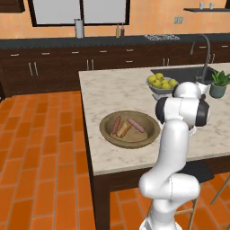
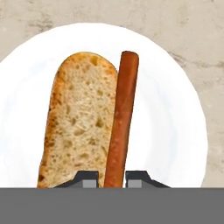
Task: Place one bun and one sausage from the bowl on each plate.
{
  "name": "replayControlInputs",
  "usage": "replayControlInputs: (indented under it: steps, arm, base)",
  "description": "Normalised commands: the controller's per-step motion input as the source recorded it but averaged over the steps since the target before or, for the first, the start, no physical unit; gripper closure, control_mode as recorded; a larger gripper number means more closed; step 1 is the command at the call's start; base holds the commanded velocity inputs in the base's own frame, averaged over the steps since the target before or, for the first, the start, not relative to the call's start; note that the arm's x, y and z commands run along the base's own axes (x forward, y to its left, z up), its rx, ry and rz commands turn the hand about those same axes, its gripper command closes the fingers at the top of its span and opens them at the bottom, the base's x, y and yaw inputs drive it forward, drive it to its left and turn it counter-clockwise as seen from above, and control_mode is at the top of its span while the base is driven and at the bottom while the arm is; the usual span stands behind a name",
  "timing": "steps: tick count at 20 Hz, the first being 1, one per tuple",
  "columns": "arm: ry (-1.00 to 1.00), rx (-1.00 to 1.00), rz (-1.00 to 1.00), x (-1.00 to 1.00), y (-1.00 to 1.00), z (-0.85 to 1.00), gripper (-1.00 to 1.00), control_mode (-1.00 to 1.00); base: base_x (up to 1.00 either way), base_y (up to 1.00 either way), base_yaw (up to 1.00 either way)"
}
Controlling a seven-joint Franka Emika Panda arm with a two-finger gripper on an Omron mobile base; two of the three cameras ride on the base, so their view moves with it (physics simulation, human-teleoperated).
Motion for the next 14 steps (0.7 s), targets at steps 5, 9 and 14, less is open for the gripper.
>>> replayControlInputs:
  steps: [5,9,14]
  arm:
    - [-0.05,0.00,0.00,0.00,0.03,0.00,-1.00,-1.00]
    - [-0.02,0.00,0.00,-0.04,-0.03,0.11,-1.00,-1.00]
    - [-0.07,0.00,0.01,-0.18,0.07,0.66,-1.00,-1.00]
  base:
    - [0.00,0.00,0.00]
    - [0.00,0.00,0.00]
    - [0.00,0.00,0.00]
